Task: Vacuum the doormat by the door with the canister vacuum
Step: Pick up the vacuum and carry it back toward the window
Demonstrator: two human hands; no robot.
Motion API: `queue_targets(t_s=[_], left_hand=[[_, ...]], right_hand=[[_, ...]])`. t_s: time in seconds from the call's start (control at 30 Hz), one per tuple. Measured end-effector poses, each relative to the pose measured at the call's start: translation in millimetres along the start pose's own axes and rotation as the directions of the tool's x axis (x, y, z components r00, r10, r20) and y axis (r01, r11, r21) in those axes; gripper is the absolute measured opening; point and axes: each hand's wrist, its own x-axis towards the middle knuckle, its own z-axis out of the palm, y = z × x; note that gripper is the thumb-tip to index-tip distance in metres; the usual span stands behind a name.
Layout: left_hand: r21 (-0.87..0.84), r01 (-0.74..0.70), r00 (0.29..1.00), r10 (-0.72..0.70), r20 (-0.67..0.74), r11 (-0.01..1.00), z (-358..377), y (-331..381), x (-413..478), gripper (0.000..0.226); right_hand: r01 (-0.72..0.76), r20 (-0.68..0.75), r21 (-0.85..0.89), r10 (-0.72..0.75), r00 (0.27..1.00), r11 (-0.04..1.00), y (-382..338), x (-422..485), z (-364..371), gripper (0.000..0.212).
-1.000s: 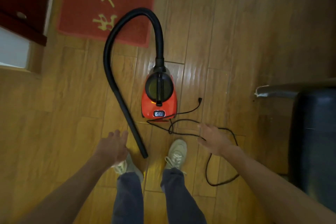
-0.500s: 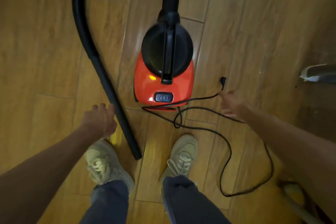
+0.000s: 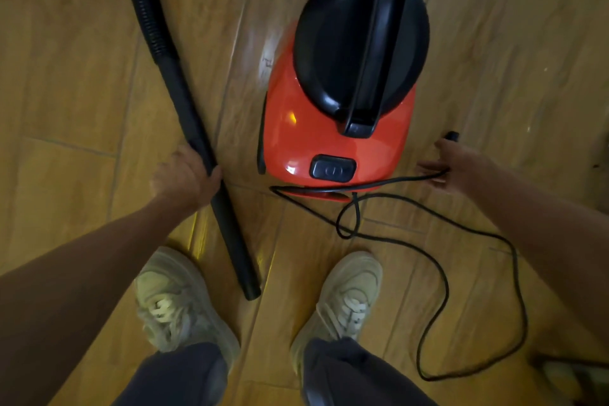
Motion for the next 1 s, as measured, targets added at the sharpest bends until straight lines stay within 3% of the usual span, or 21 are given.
queue_targets(t_s=[0.13,0.27,0.4,0.53,0.67,0.77,0.87,1.0], left_hand=[[-0.461,0.089,0.996,-0.093,0.014,0.883,1.0,7.3,12.7,0.060],[-0.622,0.113,0.993,-0.106,0.048,0.775,-17.9,2.1,2.6,0.051],[-0.622,0.114,0.993,-0.095,0.063,0.775,-57.8,-8.1,-25.6,0.044],[-0.613,0.062,0.998,-0.064,0.019,0.788,-104.3,-19.3,-54.8,0.041],[-0.608,-0.005,0.999,-0.021,-0.035,0.794,-143.0,-27.2,-75.9,0.041],[-0.631,-0.021,0.998,-0.019,-0.056,0.776,-163.1,-30.0,-85.0,0.043],[-0.667,-0.032,0.997,-0.019,-0.069,0.744,-176.4,-28.2,-94.4,0.045],[-0.730,-0.063,0.995,-0.018,-0.102,0.681,-181.0,-21.4,-99.3,0.039]], right_hand=[[-0.028,0.050,0.225,0.018,0.999,0.974,-6.0,7.0,-1.8,0.026],[0.051,0.147,0.290,-0.097,0.984,0.956,-10.3,-22.4,-15.2,0.035],[0.149,0.045,0.398,-0.181,0.982,0.905,-14.6,-70.8,-27.3,0.029],[0.269,-0.019,0.384,-0.284,0.959,0.883,-27.7,-133.5,-37.1,0.021],[0.476,-0.006,0.288,-0.496,0.868,0.831,-39.0,-194.0,-35.6,0.014],[0.588,0.053,0.235,-0.615,0.787,0.774,-45.1,-223.3,-25.1,0.023],[0.662,0.117,0.111,-0.671,0.732,0.741,-48.3,-245.5,-7.6,0.009],[0.736,0.112,-0.025,-0.730,0.675,0.677,-53.8,-253.8,24.4,0.027]])
